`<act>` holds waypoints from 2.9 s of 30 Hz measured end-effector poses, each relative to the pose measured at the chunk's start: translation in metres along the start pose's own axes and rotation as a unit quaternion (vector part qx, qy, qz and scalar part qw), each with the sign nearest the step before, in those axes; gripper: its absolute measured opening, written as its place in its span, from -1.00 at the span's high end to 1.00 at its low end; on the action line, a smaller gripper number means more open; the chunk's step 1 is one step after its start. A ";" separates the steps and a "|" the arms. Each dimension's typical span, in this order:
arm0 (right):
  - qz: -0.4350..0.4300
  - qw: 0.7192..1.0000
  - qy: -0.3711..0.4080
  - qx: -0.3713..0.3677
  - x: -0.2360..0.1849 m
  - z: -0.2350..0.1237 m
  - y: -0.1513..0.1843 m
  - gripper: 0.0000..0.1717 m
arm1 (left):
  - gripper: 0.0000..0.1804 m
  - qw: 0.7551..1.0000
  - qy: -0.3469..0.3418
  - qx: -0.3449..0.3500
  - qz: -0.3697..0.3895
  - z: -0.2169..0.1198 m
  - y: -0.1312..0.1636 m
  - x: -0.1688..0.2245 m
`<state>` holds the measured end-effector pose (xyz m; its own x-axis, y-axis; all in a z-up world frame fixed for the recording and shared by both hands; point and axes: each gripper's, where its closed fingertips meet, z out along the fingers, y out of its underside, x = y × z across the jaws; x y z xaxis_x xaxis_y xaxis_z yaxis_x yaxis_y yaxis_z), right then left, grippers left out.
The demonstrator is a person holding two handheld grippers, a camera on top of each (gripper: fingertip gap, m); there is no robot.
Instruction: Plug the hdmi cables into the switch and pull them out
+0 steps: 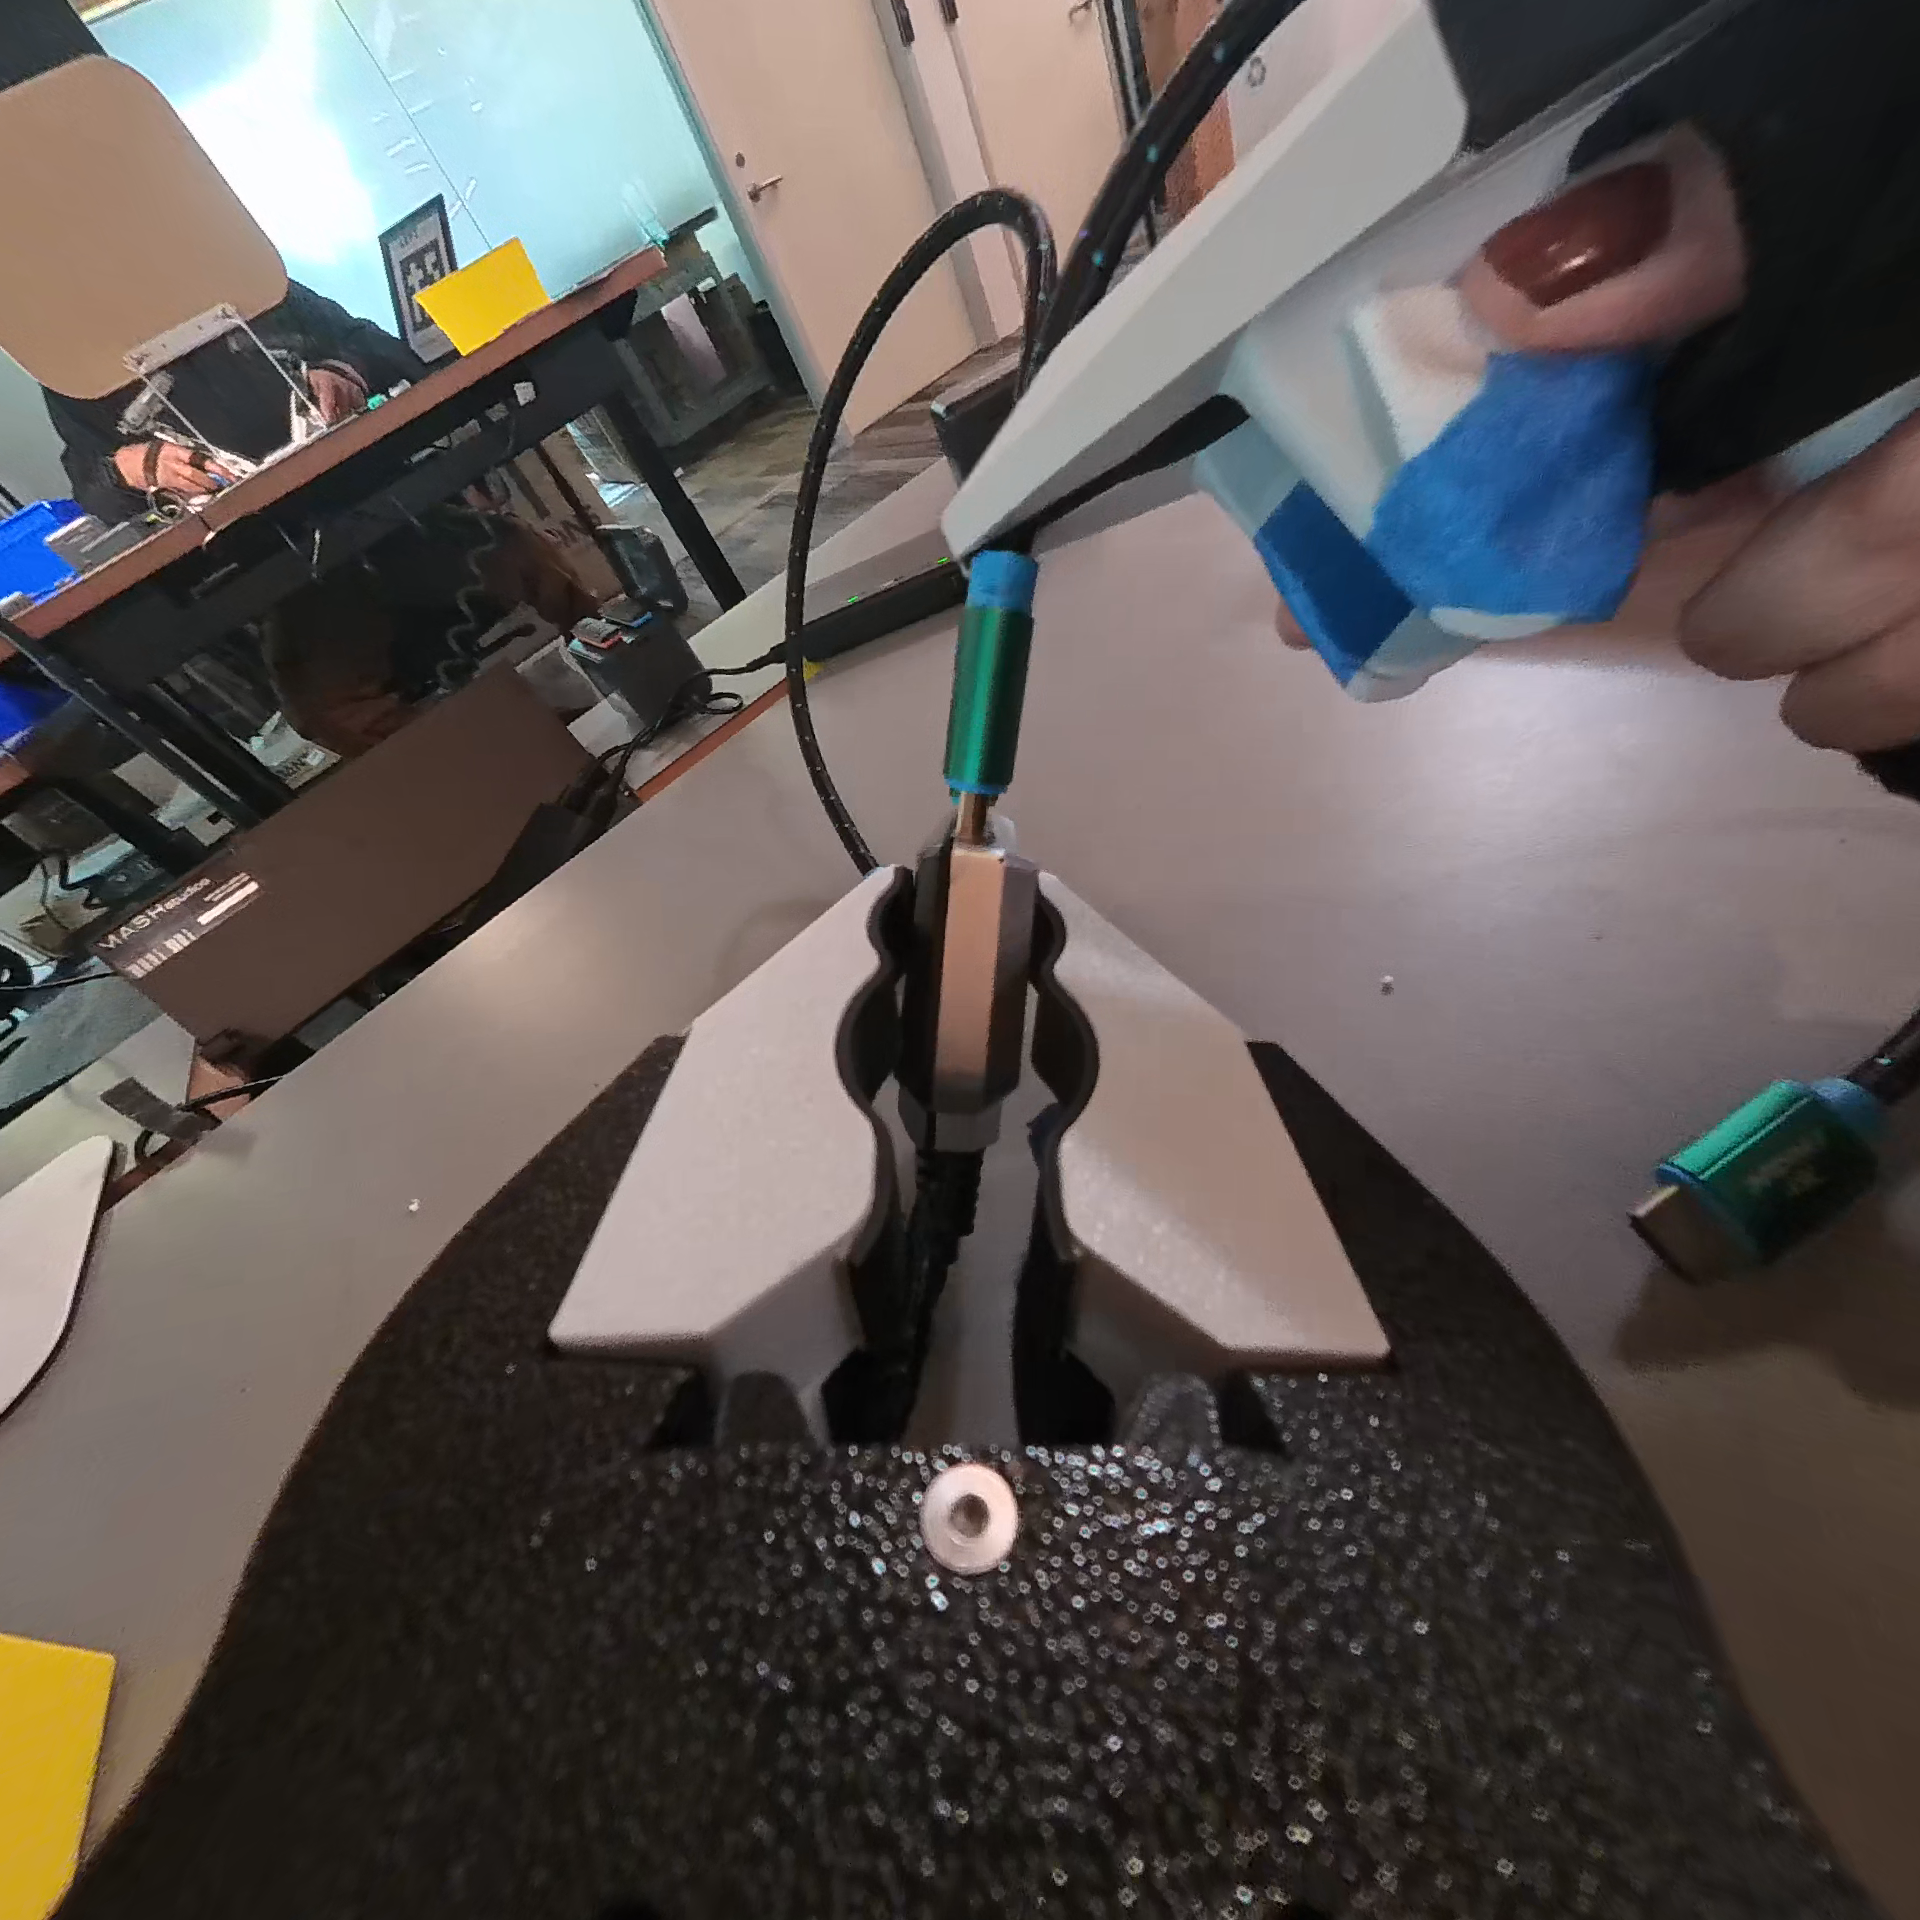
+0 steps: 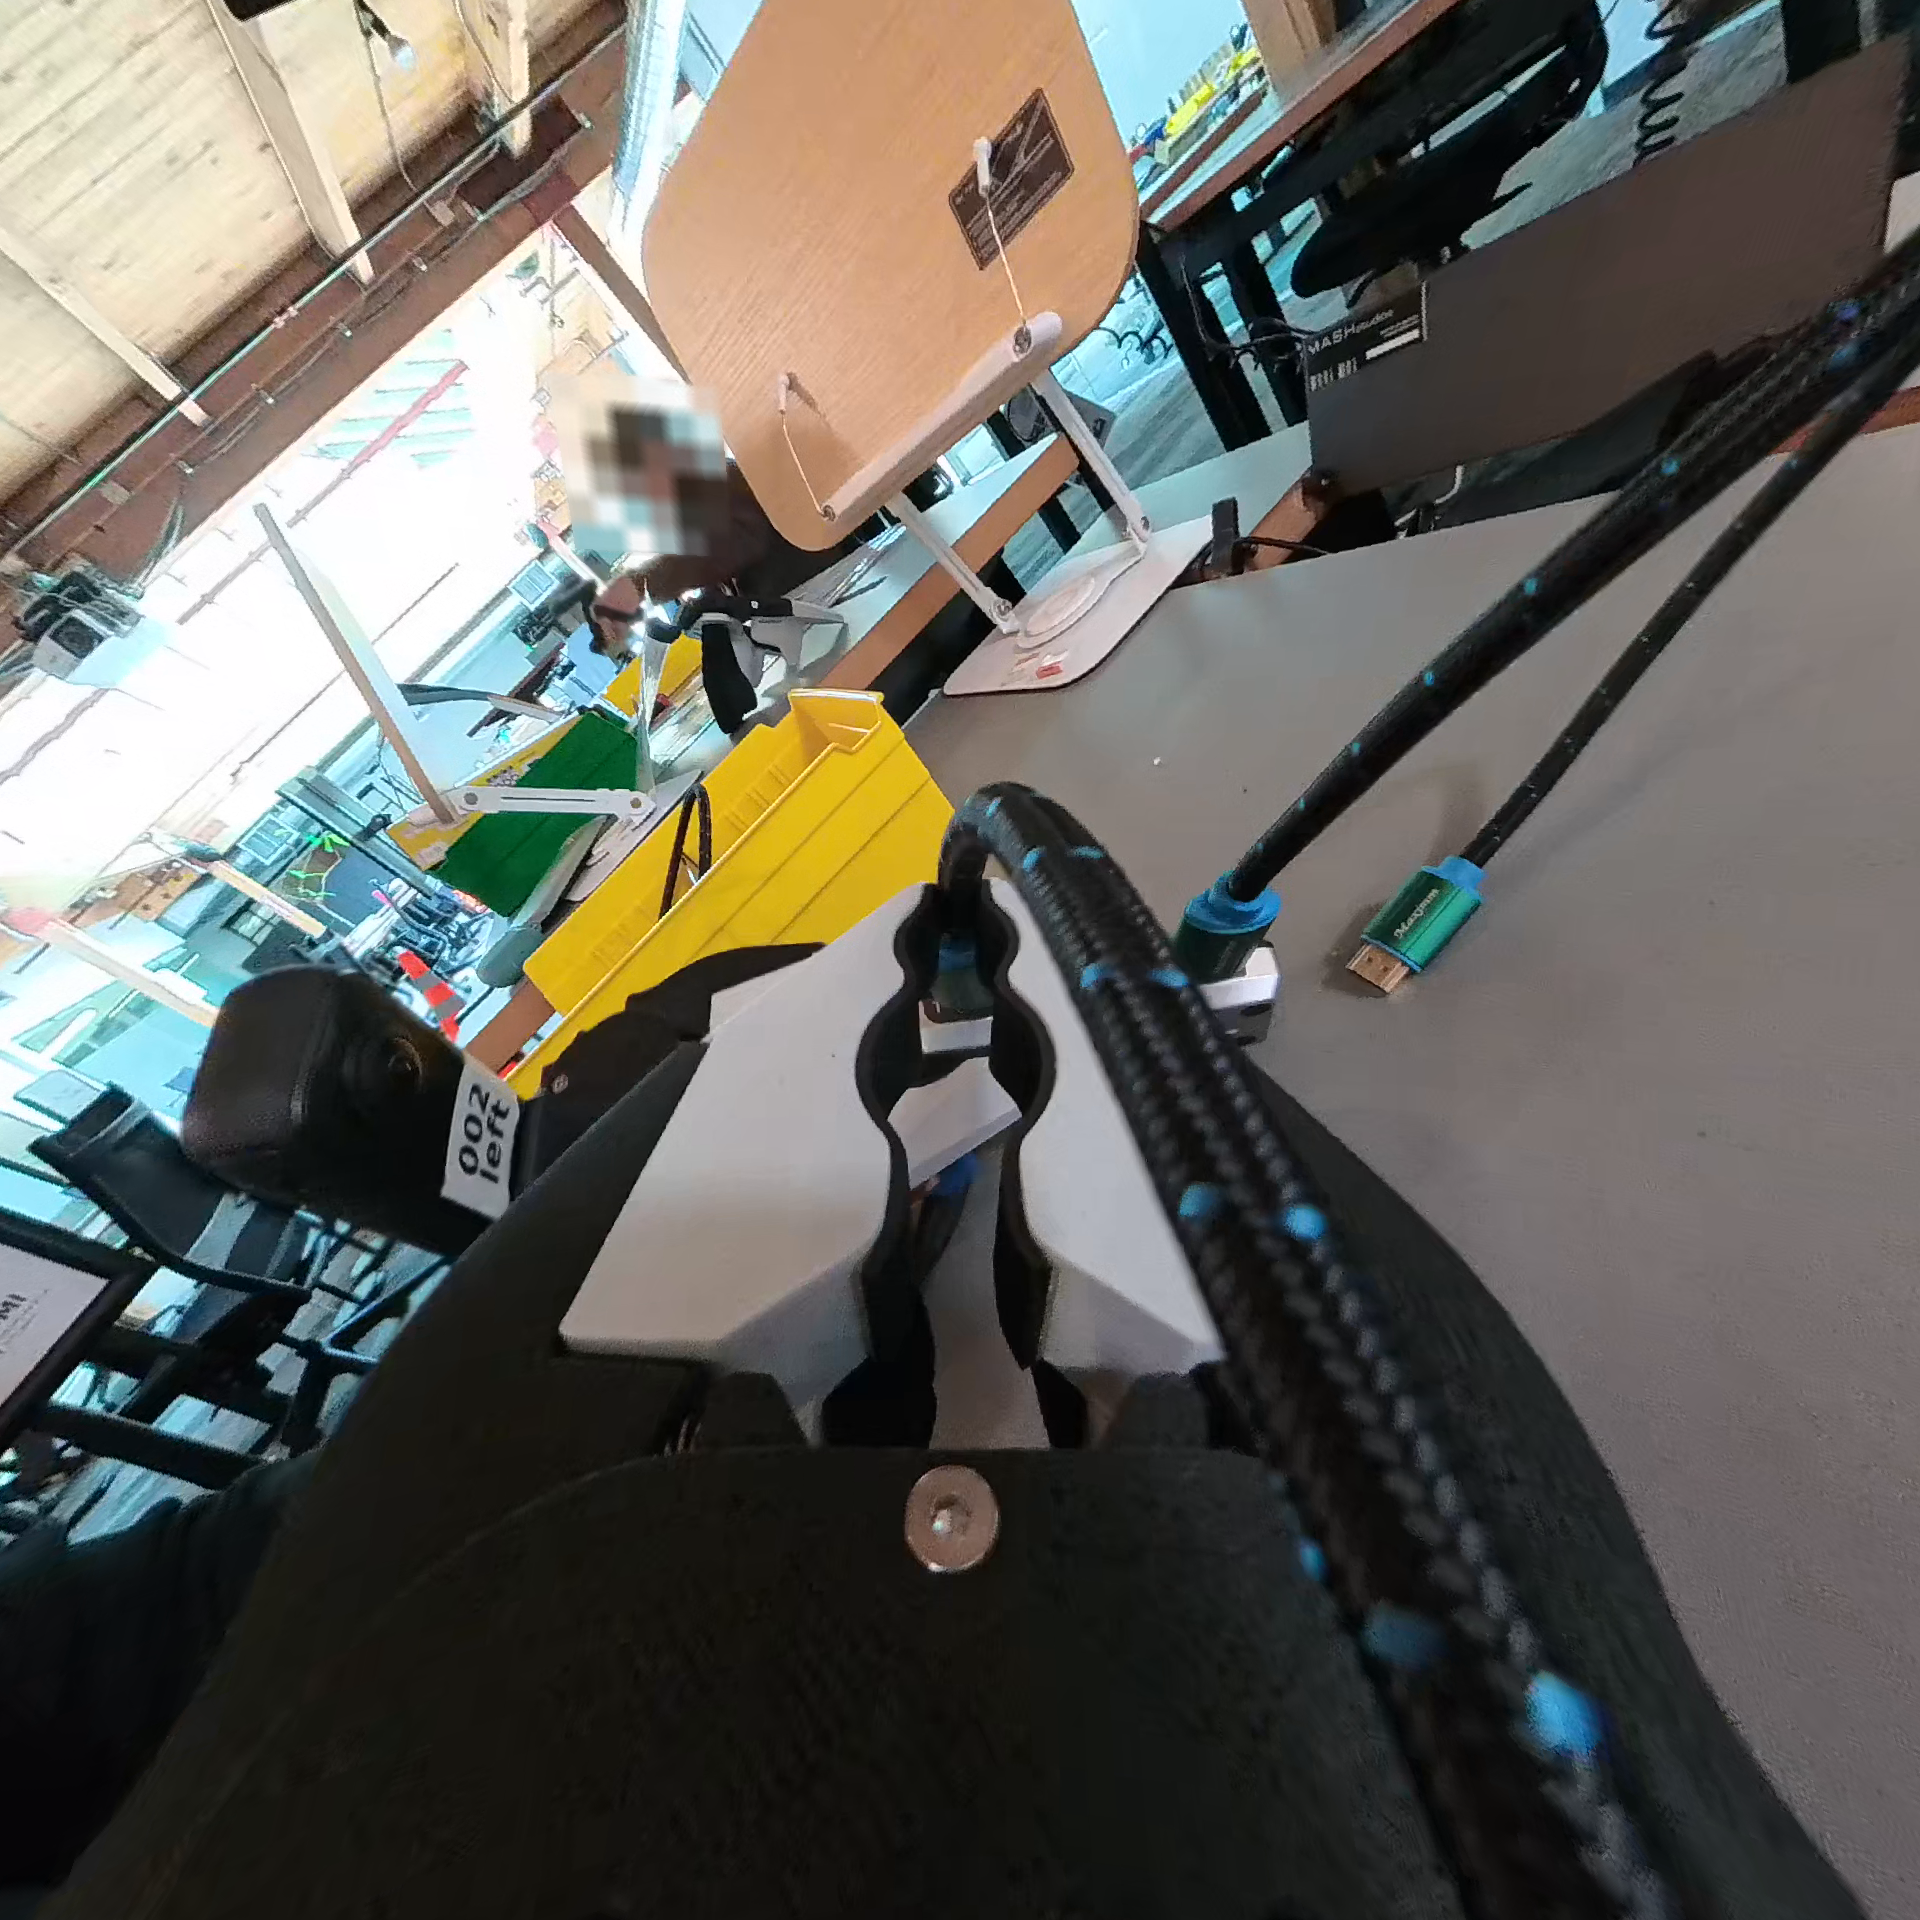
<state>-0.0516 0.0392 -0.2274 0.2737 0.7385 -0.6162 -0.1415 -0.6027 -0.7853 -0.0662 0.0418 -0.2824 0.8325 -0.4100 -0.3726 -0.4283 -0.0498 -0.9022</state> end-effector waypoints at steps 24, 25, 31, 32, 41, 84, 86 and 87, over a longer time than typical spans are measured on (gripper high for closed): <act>-0.100 0.994 -0.020 0.027 -0.002 -0.005 0.012 0.72 | 0.80 1.000 -0.016 -0.002 0.025 0.002 0.003 -0.002; -0.133 0.991 -0.015 0.018 -0.005 -0.008 0.015 0.69 | 0.80 1.000 -0.022 -0.004 0.021 0.001 0.005 -0.005; -0.379 0.915 -0.046 0.131 -0.052 -0.051 0.005 0.57 | 0.80 0.998 -0.055 -0.002 -0.010 -0.005 0.011 -0.027; -0.416 0.894 -0.028 0.163 -0.053 -0.063 -0.004 0.57 | 0.80 0.998 -0.056 -0.003 -0.012 -0.005 0.012 -0.028; -0.554 0.790 0.170 0.199 0.024 -0.123 -0.042 0.57 | 0.79 0.998 -0.055 -0.002 -0.011 -0.005 0.013 -0.029; -0.785 0.572 0.219 -0.091 0.019 -0.040 -0.023 0.85 | 0.11 0.957 0.094 0.259 0.085 -0.067 -0.137 0.027; -0.772 0.586 0.239 -0.064 0.011 -0.055 -0.053 0.86 | 0.08 0.948 0.090 0.303 0.038 -0.090 -0.168 0.013; -0.765 0.592 0.248 -0.051 0.007 -0.064 -0.069 0.86 | 0.09 0.942 0.085 0.323 0.028 -0.103 -0.179 0.008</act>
<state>0.0210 0.0663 -0.1738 0.2562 0.2794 0.9254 0.6851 0.6229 -0.3778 -0.0191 -0.0461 -0.1018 0.7236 -0.5380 -0.4323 -0.1205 0.5183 -0.8467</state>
